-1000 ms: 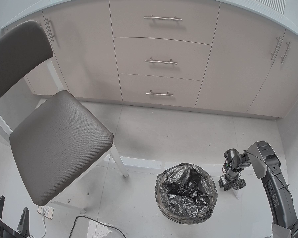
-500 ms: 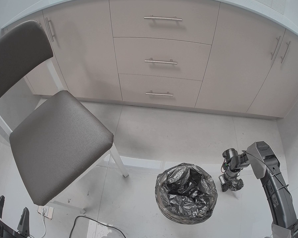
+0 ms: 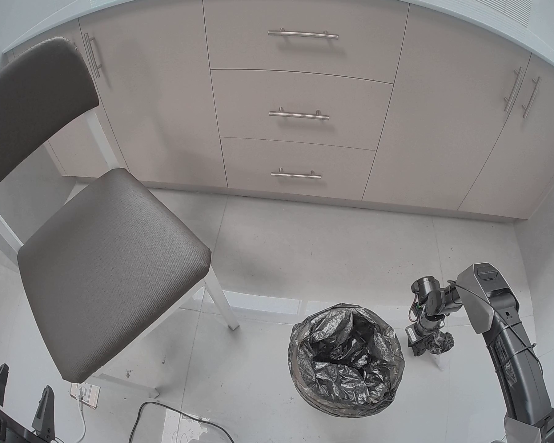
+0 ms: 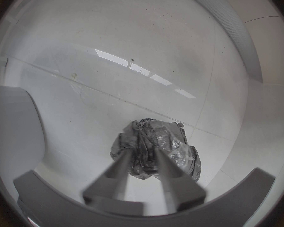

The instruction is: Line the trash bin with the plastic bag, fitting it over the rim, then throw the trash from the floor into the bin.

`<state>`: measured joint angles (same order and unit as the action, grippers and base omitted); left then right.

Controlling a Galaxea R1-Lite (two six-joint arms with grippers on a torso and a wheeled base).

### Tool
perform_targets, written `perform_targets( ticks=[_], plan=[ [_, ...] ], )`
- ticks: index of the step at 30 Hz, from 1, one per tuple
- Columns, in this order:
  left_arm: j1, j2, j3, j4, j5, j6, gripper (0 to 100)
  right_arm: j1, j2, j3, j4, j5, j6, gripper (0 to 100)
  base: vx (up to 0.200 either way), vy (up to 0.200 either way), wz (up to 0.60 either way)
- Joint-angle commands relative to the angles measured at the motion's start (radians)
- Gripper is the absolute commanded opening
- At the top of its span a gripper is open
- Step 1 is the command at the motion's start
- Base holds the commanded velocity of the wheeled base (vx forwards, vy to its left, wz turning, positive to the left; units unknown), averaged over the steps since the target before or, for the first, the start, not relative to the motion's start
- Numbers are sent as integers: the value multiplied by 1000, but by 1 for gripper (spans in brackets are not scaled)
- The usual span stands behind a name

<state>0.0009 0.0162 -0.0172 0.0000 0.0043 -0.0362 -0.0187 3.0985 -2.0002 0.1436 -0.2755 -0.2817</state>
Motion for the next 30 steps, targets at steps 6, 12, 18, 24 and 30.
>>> perform_targets(
  ticks=[6,12,18,24,30],
  plan=[
    [1,-16,16,0,0,-1,100,10,1,0,8,7,-16,100,0,0,0],
    [1,-16,14,0,0,-2,100,11,1,0,5,6,-83,100,0,0,0],
    [1,-16,16,0,0,-2,100,11,1,0,5,-5,-114,100,0,0,0],
    [1,-16,14,0,0,-2,100,11,1,0,7,-10,-152,100,0,0,0],
    [1,-16,16,0,0,-2,100,0,1,0,4,-33,-157,100,0,0,0]
  ],
)
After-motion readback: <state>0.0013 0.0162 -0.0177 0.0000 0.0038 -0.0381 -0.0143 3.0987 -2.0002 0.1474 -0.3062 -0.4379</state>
